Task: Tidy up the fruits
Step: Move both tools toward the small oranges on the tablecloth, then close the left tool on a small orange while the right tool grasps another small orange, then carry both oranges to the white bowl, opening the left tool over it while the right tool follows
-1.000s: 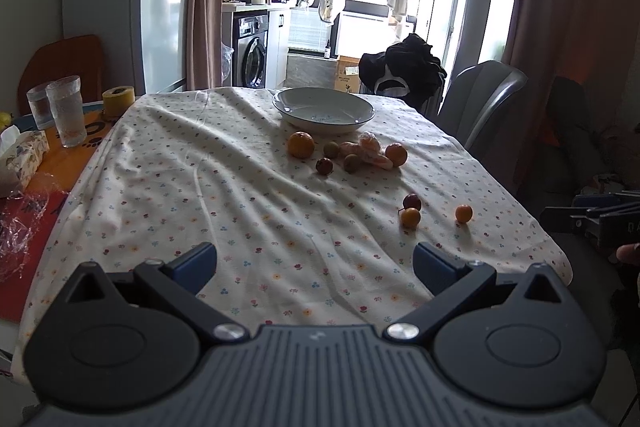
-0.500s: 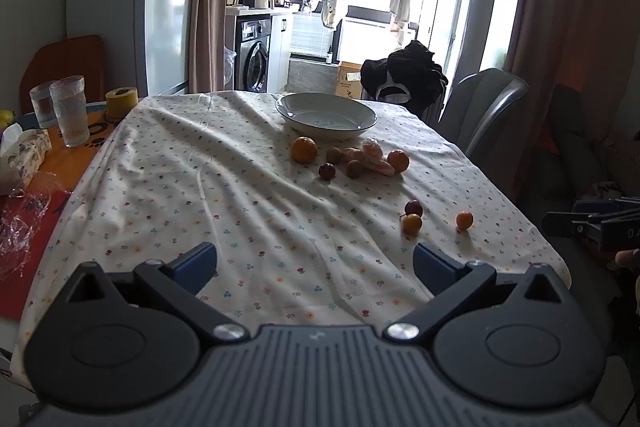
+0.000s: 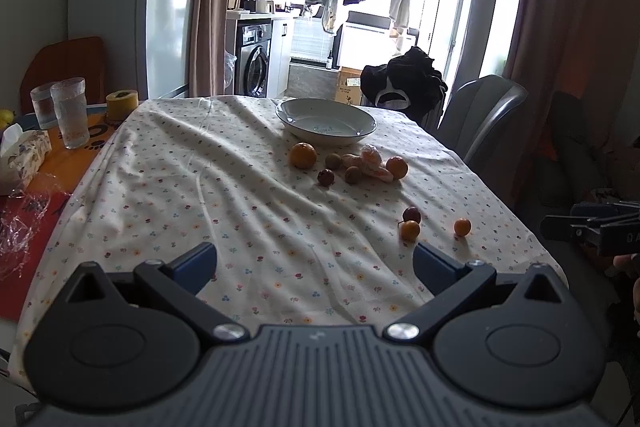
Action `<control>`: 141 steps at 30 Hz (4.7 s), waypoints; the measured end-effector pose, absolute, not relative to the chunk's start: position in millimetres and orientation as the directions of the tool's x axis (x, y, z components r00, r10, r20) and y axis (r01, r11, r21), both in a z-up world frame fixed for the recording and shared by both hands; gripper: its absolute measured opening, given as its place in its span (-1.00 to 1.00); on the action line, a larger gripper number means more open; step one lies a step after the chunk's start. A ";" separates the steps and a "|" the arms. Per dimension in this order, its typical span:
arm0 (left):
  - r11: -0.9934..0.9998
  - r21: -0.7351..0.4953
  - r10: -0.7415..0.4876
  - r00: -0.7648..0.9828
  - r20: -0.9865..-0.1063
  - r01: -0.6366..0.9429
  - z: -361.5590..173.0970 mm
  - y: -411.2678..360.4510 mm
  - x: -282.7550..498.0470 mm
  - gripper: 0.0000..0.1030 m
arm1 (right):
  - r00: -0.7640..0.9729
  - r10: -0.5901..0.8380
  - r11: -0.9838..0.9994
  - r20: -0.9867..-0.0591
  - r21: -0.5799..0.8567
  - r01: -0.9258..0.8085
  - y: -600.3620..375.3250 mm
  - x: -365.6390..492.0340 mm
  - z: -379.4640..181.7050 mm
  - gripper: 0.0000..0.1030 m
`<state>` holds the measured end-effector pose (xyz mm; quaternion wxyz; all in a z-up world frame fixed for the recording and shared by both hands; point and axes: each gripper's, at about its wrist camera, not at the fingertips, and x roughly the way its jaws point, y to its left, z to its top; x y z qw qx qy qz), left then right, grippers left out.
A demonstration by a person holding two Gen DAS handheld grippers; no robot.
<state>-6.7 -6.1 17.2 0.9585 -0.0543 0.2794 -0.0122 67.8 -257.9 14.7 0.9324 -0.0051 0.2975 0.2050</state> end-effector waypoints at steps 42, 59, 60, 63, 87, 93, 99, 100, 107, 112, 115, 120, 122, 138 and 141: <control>0.990 -0.141 -0.088 0.828 -0.553 0.011 -25.9 -25.1 48.8 0.96 | 0.744 0.442 0.894 -0.501 0.180 -0.410 -273.6 94.6 -24.5 0.98; 0.983 -0.179 -0.135 0.805 -0.578 0.037 -47.4 -46.6 87.9 0.78 | 0.706 0.472 0.881 -0.528 0.245 -0.405 -285.0 127.2 -52.4 0.73; 0.982 -0.186 -0.143 0.801 -0.582 0.041 -49.7 -48.3 91.4 0.73 | 0.704 0.473 0.880 -0.531 0.247 -0.405 -284.5 129.0 -54.0 0.71; 0.976 -0.209 -0.172 0.791 -0.587 0.057 -54.7 -52.8 100.5 0.60 | 0.692 0.476 0.878 -0.542 0.253 -0.406 -282.3 135.3 -58.4 0.58; 0.961 -0.257 -0.244 0.745 -0.621 0.101 -80.2 -97.9 160.4 -0.16 | 0.636 0.514 0.858 -0.576 0.343 -0.382 -283.2 186.5 -87.9 -0.15; 0.963 -0.252 -0.239 0.736 -0.633 0.096 -85.7 -107.2 168.8 -0.22 | 0.633 0.513 0.858 -0.579 0.334 -0.390 -282.7 191.8 -88.5 -0.21; 0.969 -0.236 -0.208 0.740 -0.640 0.069 -87.3 -106.3 165.5 -0.56 | 0.621 0.512 0.858 -0.593 0.324 -0.398 -281.7 198.4 -88.6 -0.52; 0.970 -0.236 -0.205 0.743 -0.637 0.066 -86.1 -105.4 163.7 -0.56 | 0.621 0.512 0.858 -0.593 0.324 -0.398 -281.5 198.4 -88.3 -0.53; 0.969 -0.244 -0.186 0.780 -0.598 0.044 -70.9 -96.6 149.2 -0.56 | 0.629 0.521 0.853 -0.577 0.316 -0.416 -277.6 191.2 -79.0 -0.56; 0.963 -0.267 -0.181 0.796 -0.578 0.024 -59.8 -86.3 138.4 -0.56 | 0.632 0.525 0.850 -0.570 0.305 -0.430 -273.1 183.2 -71.1 -0.56; 0.962 -0.273 -0.172 0.806 -0.567 0.013 -54.3 -80.7 134.7 -0.56 | 0.641 0.525 0.849 -0.560 0.293 -0.439 -268.6 178.1 -65.3 -0.56; 0.961 -0.278 -0.151 0.816 -0.558 -0.012 -47.8 -68.3 131.4 -0.56 | 0.656 0.522 0.851 -0.545 0.287 -0.439 -261.9 176.1 -58.9 -0.56; 0.960 -0.280 -0.143 0.818 -0.558 -0.023 -46.4 -63.3 131.8 -0.56 | 0.654 0.524 0.850 -0.546 0.290 -0.439 -259.0 175.6 -57.7 -0.56; 0.961 -0.265 -0.080 0.839 -0.539 -0.079 -31.6 -30.1 149.5 -0.56 | 0.662 0.520 0.852 -0.540 0.275 -0.446 -237.3 194.9 -47.7 -0.56; 0.962 -0.261 -0.070 0.846 -0.529 -0.084 -27.1 -27.0 156.6 -0.56 | 0.665 0.524 0.850 -0.532 0.276 -0.449 -234.0 202.1 -43.9 -0.56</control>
